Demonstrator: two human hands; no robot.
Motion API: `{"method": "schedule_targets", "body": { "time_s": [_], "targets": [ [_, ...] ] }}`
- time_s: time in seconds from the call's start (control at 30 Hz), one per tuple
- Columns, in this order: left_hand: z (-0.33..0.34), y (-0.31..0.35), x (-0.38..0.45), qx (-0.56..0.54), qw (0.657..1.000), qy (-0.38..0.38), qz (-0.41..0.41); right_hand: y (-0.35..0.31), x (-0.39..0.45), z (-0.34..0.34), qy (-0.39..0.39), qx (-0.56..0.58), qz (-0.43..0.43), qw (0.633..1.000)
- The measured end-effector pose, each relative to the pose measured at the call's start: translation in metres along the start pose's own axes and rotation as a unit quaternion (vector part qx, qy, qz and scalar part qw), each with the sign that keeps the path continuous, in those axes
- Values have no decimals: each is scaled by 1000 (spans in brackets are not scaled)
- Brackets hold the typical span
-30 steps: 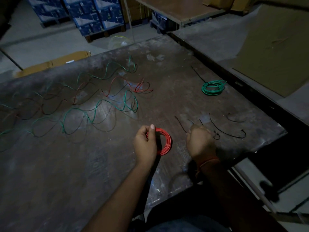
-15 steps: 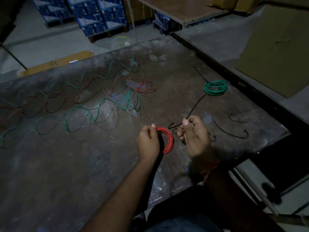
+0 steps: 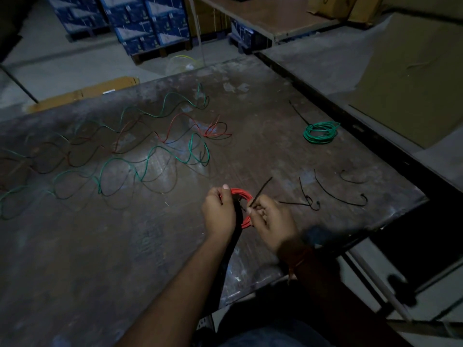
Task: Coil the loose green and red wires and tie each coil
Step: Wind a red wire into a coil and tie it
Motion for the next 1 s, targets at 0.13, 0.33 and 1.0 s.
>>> {"method": "schedule_targets", "body": {
  "time_s": [0.13,0.33,1.0],
  "targets": [
    [-1,-3,-3,-64,997,-26,-43,-6,-2,5,21,-58,-44,997],
    [-3,-3,-3,-130,988,-29,-84,-12,1,8,57,-116,-104,986],
    [-4,9,-11,-242,955,-113,-131,-10,-1,1,67,-34,-73,994]
  ]
}}
Point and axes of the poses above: each hand's wrist, its own x-axis towards the middle knuckle, its own z-axis out of the palm, y = z × x, the point moved 3 cm from there along x, towards the middle knuckle, and after that the axes turned 3 degrees about -z, right-handed, at the moved point
